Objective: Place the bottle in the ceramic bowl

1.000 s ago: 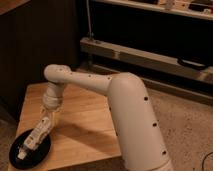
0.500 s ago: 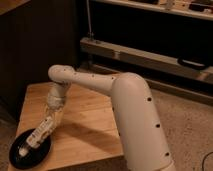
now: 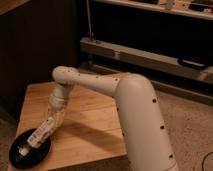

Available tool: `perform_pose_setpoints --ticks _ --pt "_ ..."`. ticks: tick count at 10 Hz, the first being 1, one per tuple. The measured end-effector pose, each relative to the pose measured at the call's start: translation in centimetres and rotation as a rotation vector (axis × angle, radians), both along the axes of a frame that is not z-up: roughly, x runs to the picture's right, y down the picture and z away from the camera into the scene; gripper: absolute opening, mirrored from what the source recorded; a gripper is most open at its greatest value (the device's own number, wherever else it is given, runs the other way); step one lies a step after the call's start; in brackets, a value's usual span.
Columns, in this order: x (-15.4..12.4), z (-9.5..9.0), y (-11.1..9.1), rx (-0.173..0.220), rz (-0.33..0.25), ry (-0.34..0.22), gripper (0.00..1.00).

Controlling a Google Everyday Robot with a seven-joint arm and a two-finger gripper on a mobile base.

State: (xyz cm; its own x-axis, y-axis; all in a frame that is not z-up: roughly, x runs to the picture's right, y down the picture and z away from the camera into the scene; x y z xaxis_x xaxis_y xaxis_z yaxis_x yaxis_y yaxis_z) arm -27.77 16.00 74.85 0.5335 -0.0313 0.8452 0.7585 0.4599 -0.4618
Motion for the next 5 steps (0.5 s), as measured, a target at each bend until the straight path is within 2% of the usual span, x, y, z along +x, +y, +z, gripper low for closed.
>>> perform_pose_setpoints --ticks 4,5 --pt "0.8 0.2 0.2 -0.022 0.041 0.044 0.8" --pt "1.4 0.3 0.1 -0.036 0.078 0.066 0.8"
